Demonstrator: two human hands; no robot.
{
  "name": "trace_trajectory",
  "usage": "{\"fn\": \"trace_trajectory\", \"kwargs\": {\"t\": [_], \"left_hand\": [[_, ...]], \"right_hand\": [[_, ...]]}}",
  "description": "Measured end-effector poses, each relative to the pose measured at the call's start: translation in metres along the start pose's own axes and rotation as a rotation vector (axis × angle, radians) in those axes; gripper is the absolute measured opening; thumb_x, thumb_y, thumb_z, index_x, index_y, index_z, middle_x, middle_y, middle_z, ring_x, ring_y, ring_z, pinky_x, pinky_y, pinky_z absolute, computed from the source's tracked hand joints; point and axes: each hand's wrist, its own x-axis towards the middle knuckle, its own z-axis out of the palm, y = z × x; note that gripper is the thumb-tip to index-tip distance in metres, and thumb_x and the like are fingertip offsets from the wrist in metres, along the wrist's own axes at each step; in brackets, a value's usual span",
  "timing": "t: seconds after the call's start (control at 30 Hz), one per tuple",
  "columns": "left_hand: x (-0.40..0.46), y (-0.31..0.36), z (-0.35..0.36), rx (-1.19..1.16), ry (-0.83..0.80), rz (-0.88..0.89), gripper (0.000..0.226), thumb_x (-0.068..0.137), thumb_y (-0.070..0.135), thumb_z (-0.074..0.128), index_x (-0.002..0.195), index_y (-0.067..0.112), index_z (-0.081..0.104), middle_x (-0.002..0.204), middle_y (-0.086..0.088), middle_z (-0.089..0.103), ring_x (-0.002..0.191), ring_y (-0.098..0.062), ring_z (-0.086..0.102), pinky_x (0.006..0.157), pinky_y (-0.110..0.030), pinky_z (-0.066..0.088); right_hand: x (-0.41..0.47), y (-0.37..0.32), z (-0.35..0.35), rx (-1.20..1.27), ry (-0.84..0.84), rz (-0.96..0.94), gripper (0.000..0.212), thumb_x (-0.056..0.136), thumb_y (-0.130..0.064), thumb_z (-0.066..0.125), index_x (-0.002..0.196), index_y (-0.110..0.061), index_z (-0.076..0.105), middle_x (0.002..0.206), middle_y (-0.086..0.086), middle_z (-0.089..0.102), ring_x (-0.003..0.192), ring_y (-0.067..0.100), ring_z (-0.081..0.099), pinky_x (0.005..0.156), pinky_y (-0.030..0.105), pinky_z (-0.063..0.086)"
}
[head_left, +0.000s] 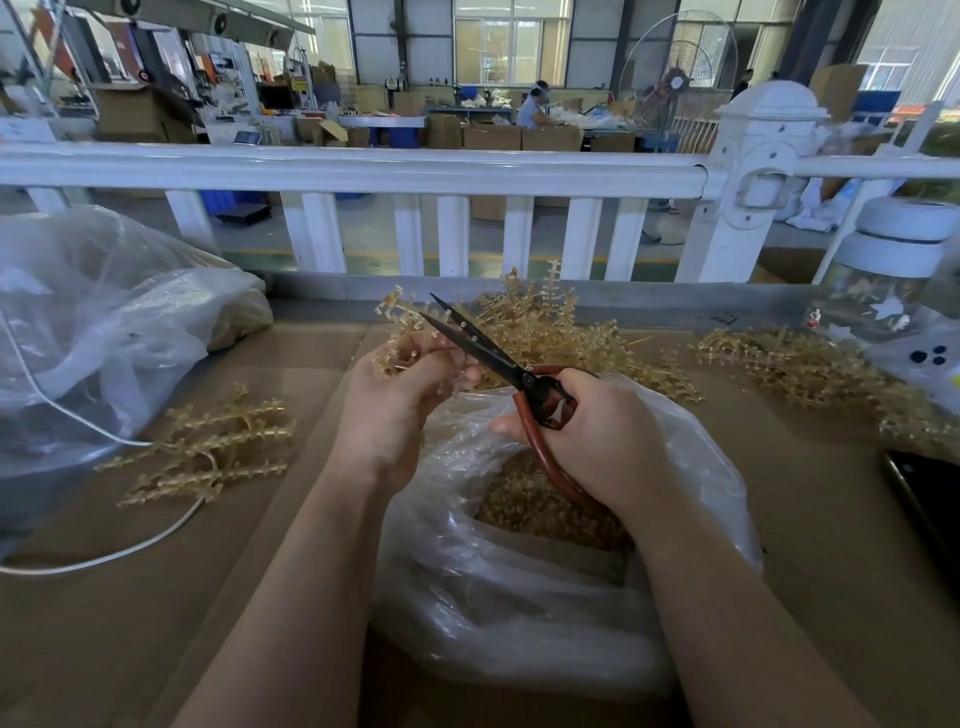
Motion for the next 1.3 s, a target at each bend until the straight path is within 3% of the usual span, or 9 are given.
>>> {"fn": "trace_trajectory", "kwargs": {"t": [0.17, 0.3, 0.47, 0.63, 0.87, 1.03, 1.3], "left_hand": [[-0.0014, 0.0003, 0.0024, -0.072, 0.075, -0.037, 0.017, 0.091, 0.004, 0.061, 0.078, 0.011, 0.07, 0.075, -0.008, 0.07, 0.071, -0.022, 0.069, 0.074, -0.03, 0.058], [0.0002, 0.0007, 0.0026, -0.051, 0.112, -0.025, 0.017, 0.092, 0.002, 0.061, 0.077, 0.01, 0.066, 0.069, -0.007, 0.069, 0.068, -0.02, 0.069, 0.073, -0.028, 0.058], [-0.0005, 0.0007, -0.0001, 0.044, 0.078, 0.028, 0.014, 0.093, 0.005, 0.062, 0.08, 0.011, 0.065, 0.072, -0.003, 0.069, 0.07, -0.015, 0.067, 0.071, -0.024, 0.055], [-0.0012, -0.0021, 0.0006, 0.18, 0.017, 0.044, 0.011, 0.094, 0.006, 0.061, 0.085, 0.009, 0.066, 0.08, -0.005, 0.066, 0.073, -0.012, 0.062, 0.078, -0.028, 0.055], [-0.0011, -0.0048, 0.0001, 0.168, -0.003, 0.047, 0.006, 0.094, 0.006, 0.061, 0.089, 0.005, 0.064, 0.086, -0.012, 0.062, 0.077, -0.018, 0.058, 0.079, -0.032, 0.051], [-0.0001, -0.0048, 0.0003, 0.132, -0.005, 0.023, 0.008, 0.093, 0.007, 0.061, 0.086, 0.01, 0.065, 0.081, -0.008, 0.066, 0.072, -0.015, 0.06, 0.078, -0.03, 0.052], [-0.0008, -0.0063, -0.0021, 0.13, -0.066, -0.004, 0.007, 0.093, 0.01, 0.061, 0.087, 0.012, 0.064, 0.085, -0.007, 0.065, 0.083, -0.02, 0.061, 0.085, -0.036, 0.05]], "right_hand": [[-0.0004, -0.0001, -0.0009, 0.019, 0.008, 0.001, 0.07, 0.061, -0.092, 0.055, 0.102, -0.036, 0.068, 0.068, -0.029, 0.055, 0.066, -0.01, 0.055, 0.053, 0.009, 0.034], [0.0009, 0.001, -0.0004, 0.033, -0.032, 0.021, 0.078, 0.057, -0.094, 0.05, 0.106, -0.037, 0.069, 0.074, -0.025, 0.062, 0.07, -0.006, 0.058, 0.056, 0.014, 0.04], [0.0005, 0.0008, -0.0012, 0.043, -0.054, 0.024, 0.082, 0.057, -0.095, 0.051, 0.11, -0.036, 0.068, 0.083, -0.022, 0.066, 0.076, -0.004, 0.061, 0.06, 0.017, 0.047], [-0.0002, -0.0011, -0.003, 0.016, -0.034, 0.01, 0.074, 0.06, -0.094, 0.051, 0.107, -0.039, 0.065, 0.077, -0.028, 0.059, 0.073, -0.009, 0.055, 0.056, 0.013, 0.038], [-0.0011, -0.0016, -0.0022, 0.046, -0.047, 0.012, 0.077, 0.06, -0.091, 0.054, 0.111, -0.035, 0.068, 0.085, -0.024, 0.064, 0.081, -0.001, 0.062, 0.064, 0.018, 0.047], [-0.0003, -0.0033, -0.0029, 0.075, -0.051, 0.009, 0.086, 0.056, -0.094, 0.048, 0.109, -0.031, 0.071, 0.082, -0.026, 0.062, 0.077, -0.007, 0.058, 0.062, 0.012, 0.043], [0.0003, -0.0009, 0.0011, 0.103, -0.061, 0.028, 0.062, 0.058, -0.092, 0.054, 0.096, -0.044, 0.06, 0.081, -0.026, 0.063, 0.075, -0.008, 0.059, 0.058, 0.01, 0.039]]}}
